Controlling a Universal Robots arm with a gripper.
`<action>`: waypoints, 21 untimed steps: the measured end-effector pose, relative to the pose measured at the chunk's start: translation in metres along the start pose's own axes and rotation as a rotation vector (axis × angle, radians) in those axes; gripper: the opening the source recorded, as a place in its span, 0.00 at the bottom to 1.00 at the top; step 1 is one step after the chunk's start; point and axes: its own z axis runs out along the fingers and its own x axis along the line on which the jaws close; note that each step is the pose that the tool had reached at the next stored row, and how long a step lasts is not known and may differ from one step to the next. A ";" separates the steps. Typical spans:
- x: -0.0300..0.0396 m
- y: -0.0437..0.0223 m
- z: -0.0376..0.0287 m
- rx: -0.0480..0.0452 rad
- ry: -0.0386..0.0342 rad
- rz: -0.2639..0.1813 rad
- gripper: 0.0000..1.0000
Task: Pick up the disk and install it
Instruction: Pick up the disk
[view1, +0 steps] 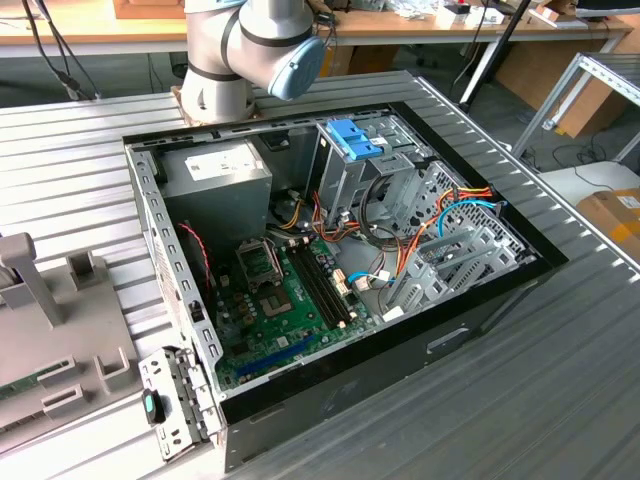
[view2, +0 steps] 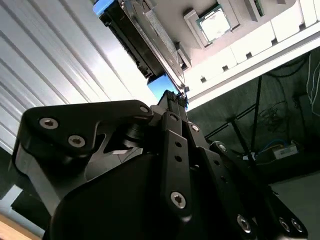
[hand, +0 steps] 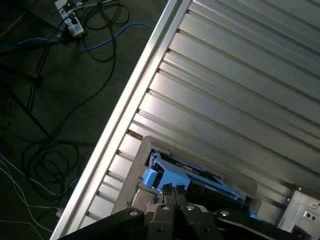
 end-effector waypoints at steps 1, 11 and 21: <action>0.0000 0.0000 0.0001 -0.0014 0.0018 -0.052 0.11; 0.0000 0.0000 0.0000 -0.0020 0.0025 -0.073 0.11; 0.0000 0.0000 0.0000 -0.0060 0.0068 -0.203 0.11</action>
